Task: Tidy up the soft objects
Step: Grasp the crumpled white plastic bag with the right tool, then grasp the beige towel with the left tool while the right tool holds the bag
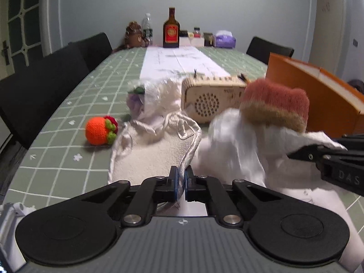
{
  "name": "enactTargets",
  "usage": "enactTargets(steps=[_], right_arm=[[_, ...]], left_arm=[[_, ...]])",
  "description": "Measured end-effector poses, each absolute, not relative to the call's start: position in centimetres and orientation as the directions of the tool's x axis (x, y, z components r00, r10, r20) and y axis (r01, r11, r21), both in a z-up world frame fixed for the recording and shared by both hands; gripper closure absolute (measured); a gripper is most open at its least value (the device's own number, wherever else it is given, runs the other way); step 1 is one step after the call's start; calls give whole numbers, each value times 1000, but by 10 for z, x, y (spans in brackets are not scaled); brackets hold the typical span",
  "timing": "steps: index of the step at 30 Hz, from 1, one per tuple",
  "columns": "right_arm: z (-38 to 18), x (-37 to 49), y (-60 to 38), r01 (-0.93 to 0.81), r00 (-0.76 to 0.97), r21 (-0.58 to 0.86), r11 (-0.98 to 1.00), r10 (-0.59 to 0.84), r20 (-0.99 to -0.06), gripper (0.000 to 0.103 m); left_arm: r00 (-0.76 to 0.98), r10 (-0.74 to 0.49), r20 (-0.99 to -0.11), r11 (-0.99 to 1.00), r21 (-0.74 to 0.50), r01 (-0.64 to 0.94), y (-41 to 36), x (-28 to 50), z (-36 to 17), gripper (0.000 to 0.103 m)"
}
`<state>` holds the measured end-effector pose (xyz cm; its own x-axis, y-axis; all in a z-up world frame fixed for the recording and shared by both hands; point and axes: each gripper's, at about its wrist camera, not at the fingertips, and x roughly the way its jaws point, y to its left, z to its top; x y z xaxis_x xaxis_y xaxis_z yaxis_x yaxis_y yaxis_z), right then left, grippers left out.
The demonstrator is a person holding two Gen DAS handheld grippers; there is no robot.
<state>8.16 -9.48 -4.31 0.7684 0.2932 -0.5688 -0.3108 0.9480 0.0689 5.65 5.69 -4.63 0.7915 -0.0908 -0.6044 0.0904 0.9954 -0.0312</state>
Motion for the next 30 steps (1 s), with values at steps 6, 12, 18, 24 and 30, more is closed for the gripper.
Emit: enactTargets(steps=[6,12,18,24,30], right_arm=[[-11,54,-98,-357,789,67,932,340,-512,98],[21,53,-104,-364,821,17,931,329,-467,98],[8,91,-83,-403,782,-48,914,317,-537,98],[-29,101,-72,-419,726,-14,908,326,-606,98],[-39,106,-76,-411,710,28,911,340,-617,98]], left_arm=[[818,-163,-552,986,-123,114,61,37,-14,98],[833,-205,-514,975,-177,131,58,22,-1,98],[864,-234,-445,964,-220,147,63,6,14,98],[861,-326,-390,931,-290,221,66,-7,28,98],[842,-445,-304,880,-323,348,57,-14,41,98]])
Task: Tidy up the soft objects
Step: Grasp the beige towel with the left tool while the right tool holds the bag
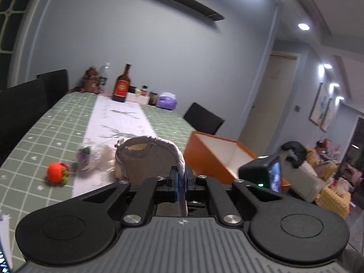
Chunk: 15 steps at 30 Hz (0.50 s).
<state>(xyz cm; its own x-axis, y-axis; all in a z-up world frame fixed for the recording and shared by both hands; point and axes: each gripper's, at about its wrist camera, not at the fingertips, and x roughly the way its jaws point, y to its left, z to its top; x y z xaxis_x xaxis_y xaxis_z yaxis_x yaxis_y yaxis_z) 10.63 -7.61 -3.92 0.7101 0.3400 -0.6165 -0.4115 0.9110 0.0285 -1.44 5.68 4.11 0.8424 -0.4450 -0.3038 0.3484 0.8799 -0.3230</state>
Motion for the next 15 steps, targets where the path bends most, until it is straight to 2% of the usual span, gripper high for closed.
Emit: enactTargets(steps=[6,9,15], right_arm=[[-31,94,-85,-436,706,65,897,386,-593,98],[-23,83,-90,-460,703,72,885,413,-580,98],[5,64,-106,-445,753,58,894,408,-517,98]], left_arm=[[802,-449,-393,877,-367,311,50,24,3,98],[807,-392,-441,907,-332,260,48,38,-12,98],[799,-357,-483,922,-318,220,53,46,-23,98]])
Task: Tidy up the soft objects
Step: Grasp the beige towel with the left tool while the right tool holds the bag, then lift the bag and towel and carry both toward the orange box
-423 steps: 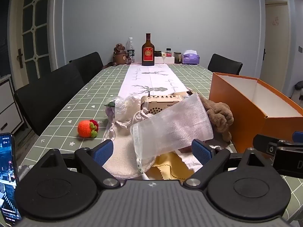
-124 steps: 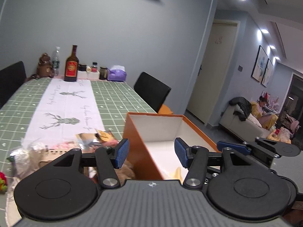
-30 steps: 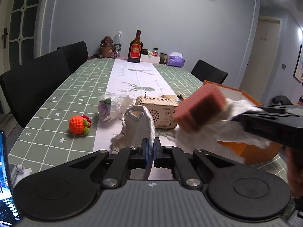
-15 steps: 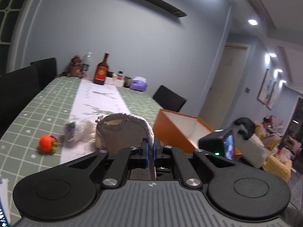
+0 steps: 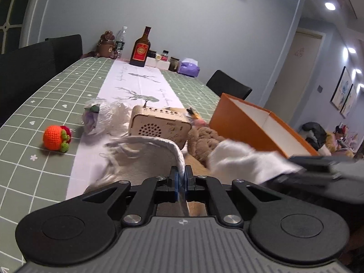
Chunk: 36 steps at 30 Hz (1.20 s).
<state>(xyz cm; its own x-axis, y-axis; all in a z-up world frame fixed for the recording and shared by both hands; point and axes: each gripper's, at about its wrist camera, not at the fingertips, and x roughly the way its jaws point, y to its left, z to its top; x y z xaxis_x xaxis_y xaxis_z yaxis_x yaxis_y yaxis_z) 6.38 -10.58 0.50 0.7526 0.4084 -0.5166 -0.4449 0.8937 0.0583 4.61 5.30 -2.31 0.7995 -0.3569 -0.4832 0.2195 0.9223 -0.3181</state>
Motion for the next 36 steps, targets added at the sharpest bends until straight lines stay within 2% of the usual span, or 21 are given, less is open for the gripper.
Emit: enactTargets(steps=[6,11,16,23,29,32,35,36], right_arm=[[40,59,-126,-444,780,107,890,443,-442,98],[57,52,-139,-420,814,91,903,420,-403,98],[33,37,-154,-378,786,47,925,347,-512,98],[-16,10,-170,-316,700,113,942,312,-642,98],[-45,1,-168,-268,659,103,958,261,-705,97],[-59,3,-168,-253,639,93,963,238,-731,95],[-64,0,-171,-234,636,83,969,217,-740,89],[-63,-1,-173,-233,633,83,969,216,-743,75]], left_arm=[[779,-356,-516,927,-301,224,47,46,-33,98],[805,-329,-493,936,-281,211,49,37,-24,98],[826,-345,-446,929,-290,231,56,15,-5,98],[800,-436,-413,892,-319,321,42,-2,7,98],[717,-530,-453,847,-322,422,15,-8,-7,98],[687,-537,-489,844,-320,431,5,-4,-21,98],[666,-520,-535,854,-320,410,1,4,-37,98],[659,-519,-545,855,-321,408,0,6,-41,98]])
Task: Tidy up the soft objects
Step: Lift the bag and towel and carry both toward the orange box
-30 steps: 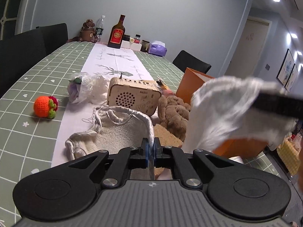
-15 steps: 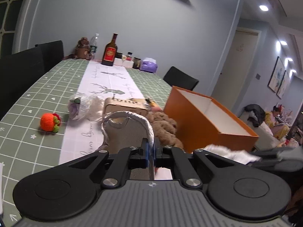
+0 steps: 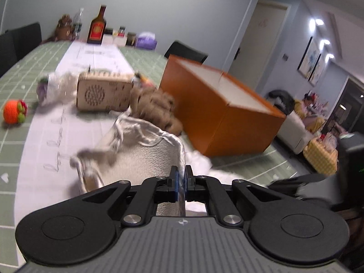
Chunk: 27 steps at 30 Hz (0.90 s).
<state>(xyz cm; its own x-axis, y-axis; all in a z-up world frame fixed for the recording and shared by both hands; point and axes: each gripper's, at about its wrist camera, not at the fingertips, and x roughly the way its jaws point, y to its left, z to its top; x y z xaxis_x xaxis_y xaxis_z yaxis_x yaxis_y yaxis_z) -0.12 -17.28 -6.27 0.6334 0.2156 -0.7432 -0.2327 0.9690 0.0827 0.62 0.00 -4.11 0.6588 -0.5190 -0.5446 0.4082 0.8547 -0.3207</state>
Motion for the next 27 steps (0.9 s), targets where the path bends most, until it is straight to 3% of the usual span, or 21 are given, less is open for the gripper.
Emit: enactTargets(steps=[1,3,8,19,27], right_arm=[[-60,-3,-175,-229,634,85,970,215,-743,57],[-53,-8,-181,-223,640,91,971,216,-737,42],[-33,-22,-202,-164,640,242,956,290,-711,25],[-38,-22,-231,54,657,483,874,333,-677,31],[-73,3,-217,116,606,496,860,335,-721,31]], left_arm=[[650,-519,-555,855,-323,406,0,7,-46,98],[636,-522,-568,852,-324,410,-3,8,-52,98],[639,-496,-588,863,-252,438,-15,4,-57,98],[632,-479,-610,869,-230,437,-16,3,-63,98],[631,-472,-616,875,-241,420,-10,4,-67,98]])
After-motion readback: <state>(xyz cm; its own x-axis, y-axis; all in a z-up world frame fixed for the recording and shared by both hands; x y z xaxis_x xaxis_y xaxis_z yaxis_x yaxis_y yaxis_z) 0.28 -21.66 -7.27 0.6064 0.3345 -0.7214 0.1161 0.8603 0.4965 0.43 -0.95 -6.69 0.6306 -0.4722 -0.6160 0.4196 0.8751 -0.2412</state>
